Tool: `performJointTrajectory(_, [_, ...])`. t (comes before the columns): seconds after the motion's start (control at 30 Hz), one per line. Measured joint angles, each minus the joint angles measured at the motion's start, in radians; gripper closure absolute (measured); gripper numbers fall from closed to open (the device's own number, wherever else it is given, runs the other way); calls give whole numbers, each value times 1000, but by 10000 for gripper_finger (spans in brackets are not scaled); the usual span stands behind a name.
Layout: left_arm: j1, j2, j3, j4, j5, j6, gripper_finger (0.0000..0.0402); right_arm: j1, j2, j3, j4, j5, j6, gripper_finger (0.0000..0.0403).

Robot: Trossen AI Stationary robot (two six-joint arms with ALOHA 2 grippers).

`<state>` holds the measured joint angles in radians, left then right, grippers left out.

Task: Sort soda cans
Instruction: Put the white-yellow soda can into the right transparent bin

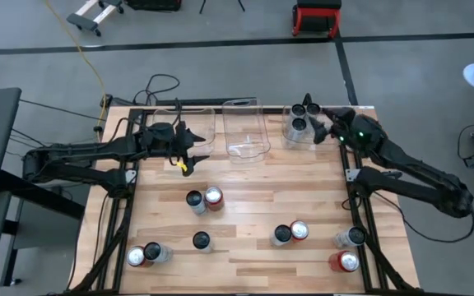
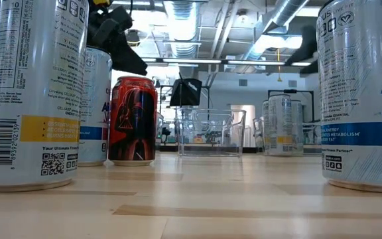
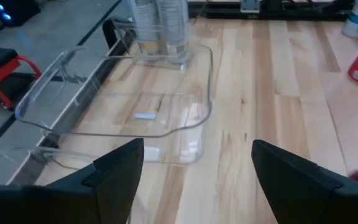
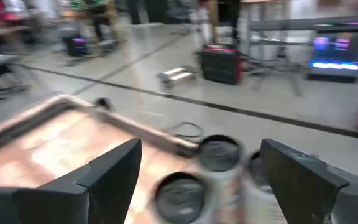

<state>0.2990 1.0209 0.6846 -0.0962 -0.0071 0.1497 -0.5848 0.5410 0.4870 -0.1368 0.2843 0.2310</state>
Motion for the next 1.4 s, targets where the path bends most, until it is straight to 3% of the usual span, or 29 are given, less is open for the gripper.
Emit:
performJointTrajectory(0.33, [-91, -221, 0, -216, 10, -39, 109, 272, -91, 0, -46, 6, 77, 70])
performJointTrajectory(0.6, [-208, -349, 0, -347, 186, -92, 109, 408, -54, 0, -26, 37, 112, 72])
performJointTrajectory(0.87, [-345, -284, 0, -289, 185, 4, 109, 541, 35, 0, 49, 40, 60, 72])
performJointTrajectory(0.97, [-384, -247, 0, -279, 185, 56, 109, 554, 62, 0, 48, 87, 60, 72])
performJointTrajectory(1.17, [-403, -189, 0, -220, 177, 85, 109, 556, 107, 0, 49, 118, 111, 72])
performJointTrajectory(1.4, [-402, -144, 0, -123, 75, 78, 109, 591, 182, 0, 139, 122, 186, 72])
